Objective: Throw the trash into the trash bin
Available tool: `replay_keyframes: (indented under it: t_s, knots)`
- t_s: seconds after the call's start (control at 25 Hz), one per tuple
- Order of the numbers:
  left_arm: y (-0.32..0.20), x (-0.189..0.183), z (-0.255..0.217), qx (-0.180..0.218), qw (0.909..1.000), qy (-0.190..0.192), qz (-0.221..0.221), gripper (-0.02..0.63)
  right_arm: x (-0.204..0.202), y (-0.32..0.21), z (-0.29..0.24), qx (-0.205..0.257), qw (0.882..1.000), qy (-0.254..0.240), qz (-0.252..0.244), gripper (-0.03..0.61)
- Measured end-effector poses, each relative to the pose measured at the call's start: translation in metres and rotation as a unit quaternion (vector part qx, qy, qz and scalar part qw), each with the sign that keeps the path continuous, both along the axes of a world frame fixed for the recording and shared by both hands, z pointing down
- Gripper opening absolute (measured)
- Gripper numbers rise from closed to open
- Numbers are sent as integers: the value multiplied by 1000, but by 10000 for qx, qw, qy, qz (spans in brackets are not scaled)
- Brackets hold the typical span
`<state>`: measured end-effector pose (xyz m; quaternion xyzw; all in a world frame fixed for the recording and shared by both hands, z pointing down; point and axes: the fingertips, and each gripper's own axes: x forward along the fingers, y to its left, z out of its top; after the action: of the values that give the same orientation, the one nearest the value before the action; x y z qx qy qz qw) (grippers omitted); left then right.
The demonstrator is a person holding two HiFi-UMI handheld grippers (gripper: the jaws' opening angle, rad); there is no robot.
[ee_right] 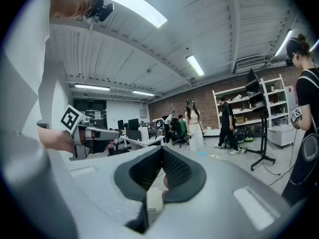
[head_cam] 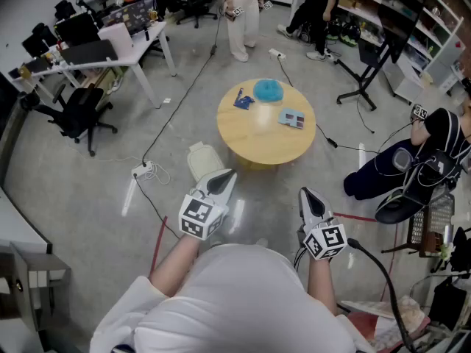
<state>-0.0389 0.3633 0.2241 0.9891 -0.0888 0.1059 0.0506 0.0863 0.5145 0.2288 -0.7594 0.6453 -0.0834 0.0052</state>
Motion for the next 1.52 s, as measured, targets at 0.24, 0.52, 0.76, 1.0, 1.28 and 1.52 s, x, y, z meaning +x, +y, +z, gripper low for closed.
replay_keyframes:
  t_s: [0.24, 0.52, 0.76, 1.0, 1.28, 1.52]
  knots:
    - [1, 1, -2, 10, 10000, 0, -10, 3, 1, 0, -1, 4, 10000, -8, -9, 0]
    - [1, -2, -6, 28, 10000, -5, -69, 3, -1, -1, 0, -1, 10000, -46, -54, 0]
    - [5, -4, -4, 16, 9999, -46, -108, 3, -3, 0, 4, -36, 9998, -108, -167, 0]
    - [13, -2, 8, -38, 9999, -75, -138, 3, -1, 5, 11, -87, 9994, -174, -288, 0]
    - [27, 2, 17, -114, 9994, -153, -291, 3, 9, 15, 21, -178, 9986, -240, -426, 0]
    - [38, 10, 18, -131, 9986, -206, -461, 3, 19, 24, 23, -193, 9975, -257, -628, 1]
